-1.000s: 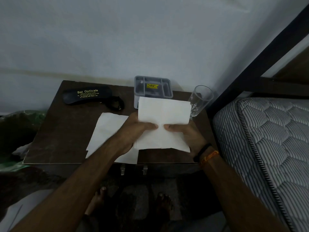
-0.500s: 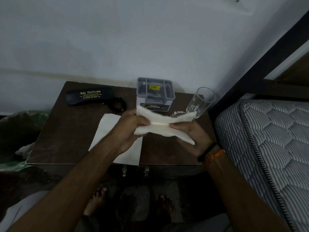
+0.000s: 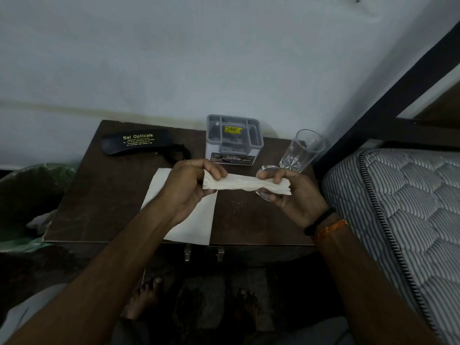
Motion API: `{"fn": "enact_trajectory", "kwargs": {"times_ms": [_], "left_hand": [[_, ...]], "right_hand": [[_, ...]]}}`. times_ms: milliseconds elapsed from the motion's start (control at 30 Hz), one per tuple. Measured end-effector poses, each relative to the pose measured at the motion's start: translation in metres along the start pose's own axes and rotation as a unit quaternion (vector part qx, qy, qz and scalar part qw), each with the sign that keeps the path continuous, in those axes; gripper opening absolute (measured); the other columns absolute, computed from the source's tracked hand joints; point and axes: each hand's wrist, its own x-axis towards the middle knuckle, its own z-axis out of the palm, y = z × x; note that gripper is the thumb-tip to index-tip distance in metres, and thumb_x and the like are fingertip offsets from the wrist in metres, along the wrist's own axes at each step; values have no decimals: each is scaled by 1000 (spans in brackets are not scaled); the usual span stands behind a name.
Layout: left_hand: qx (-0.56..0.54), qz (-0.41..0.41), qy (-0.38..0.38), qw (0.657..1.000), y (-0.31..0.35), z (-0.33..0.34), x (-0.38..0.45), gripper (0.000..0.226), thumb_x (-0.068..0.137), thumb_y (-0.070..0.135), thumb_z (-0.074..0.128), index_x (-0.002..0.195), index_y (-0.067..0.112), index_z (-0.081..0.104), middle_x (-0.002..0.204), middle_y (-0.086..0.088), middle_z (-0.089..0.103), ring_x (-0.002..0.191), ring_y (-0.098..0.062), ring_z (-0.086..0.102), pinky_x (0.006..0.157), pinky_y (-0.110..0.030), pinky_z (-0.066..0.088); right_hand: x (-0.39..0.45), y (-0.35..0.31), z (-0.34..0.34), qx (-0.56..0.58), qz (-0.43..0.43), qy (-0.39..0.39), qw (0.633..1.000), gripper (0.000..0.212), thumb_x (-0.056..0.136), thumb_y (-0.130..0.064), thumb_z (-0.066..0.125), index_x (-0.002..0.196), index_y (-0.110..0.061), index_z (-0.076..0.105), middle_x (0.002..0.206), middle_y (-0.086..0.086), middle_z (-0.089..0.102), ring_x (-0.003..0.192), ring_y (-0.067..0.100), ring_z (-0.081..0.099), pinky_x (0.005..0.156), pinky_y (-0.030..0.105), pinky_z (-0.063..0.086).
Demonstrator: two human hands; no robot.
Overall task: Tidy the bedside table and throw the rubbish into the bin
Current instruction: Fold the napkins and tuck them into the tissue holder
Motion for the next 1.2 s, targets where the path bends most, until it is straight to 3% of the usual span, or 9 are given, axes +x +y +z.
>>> {"fn": "enact_trajectory", "kwargs": {"times_ms": [133, 267, 367, 600, 733, 867, 1000, 1100, 1200], "left_hand": [[41, 57, -12, 997, 1, -3, -3, 53, 80, -18, 30, 52, 10, 66, 79, -8, 67, 82, -14, 64, 54, -23, 50], [91, 102, -26, 990, 0, -8, -3, 55, 77, -23, 28, 54, 9, 66, 80, -8, 68, 82, -16, 64, 67, -27, 56], [110, 124, -32, 986, 2, -12, -3, 55, 77, -24, 29, 54, 9, 67, 77, -5, 70, 80, -14, 65, 71, -27, 57], [153, 165, -65, 972, 4, -14, -10, 43, 73, -9, 38, 56, 14, 71, 78, -1, 71, 81, -15, 66, 74, -40, 55], [163, 183, -85, 966, 5, -16, -11, 46, 78, -25, 36, 62, 3, 69, 79, -3, 71, 82, -17, 65, 74, -54, 51], [160, 190, -98, 964, 3, -17, -12, 40, 79, -16, 40, 63, 4, 72, 82, -3, 72, 86, -20, 66, 78, -45, 55], [158, 159, -118, 967, 10, -20, -13, 29, 70, 10, 48, 78, 2, 75, 100, -12, 75, 104, -26, 66, 89, -39, 53], [152, 57, -83, 983, 19, -18, -11, 43, 72, 29, 57, 101, 0, 70, 118, -10, 69, 119, -26, 61, 97, -40, 48], [211, -19, -86, 973, 15, -13, -13, 45, 78, 42, 68, 119, 24, 64, 119, 4, 69, 113, -17, 65, 100, -43, 50]], "right_hand": [[-2, -3, -2, 20, 4, -1, 1000, 37, 96, -14, 37, 70, -5, 61, 114, 16, 67, 105, 34, 64, 55, 26, 58], [3, 3, 1, -97, -10, 38, 994, 11, 86, -5, 64, 76, -8, 60, 97, 15, 65, 86, 24, 65, 54, 24, 55], [6, 3, 0, -133, -19, 39, 990, 22, 64, -5, 79, 73, -13, 61, 90, 10, 66, 82, 23, 67, 59, 29, 57], [5, 0, -1, -115, 41, 62, 991, 57, 65, -11, 78, 120, -4, 62, 120, 12, 67, 105, 30, 67, 84, 42, 58], [3, 0, 2, -99, 73, 36, 992, 34, 84, -10, 67, 115, 4, 64, 114, 16, 70, 100, 29, 68, 80, 38, 59], [7, -4, -3, -110, 23, 54, 992, 20, 86, -6, 65, 105, -1, 69, 105, 13, 71, 89, 23, 69, 74, 31, 61], [9, -3, -4, -151, -21, 72, 986, 15, 81, -10, 69, 96, -8, 72, 93, 8, 75, 84, 22, 69, 71, 31, 60], [7, -8, -4, -212, -45, 51, 975, 23, 76, -19, 72, 98, -10, 72, 97, 11, 75, 85, 22, 70, 73, 35, 59], [5, -7, 5, -261, -65, -6, 963, 12, 84, -9, 68, 96, -8, 71, 93, 10, 73, 81, 18, 69, 66, 28, 57]]}}
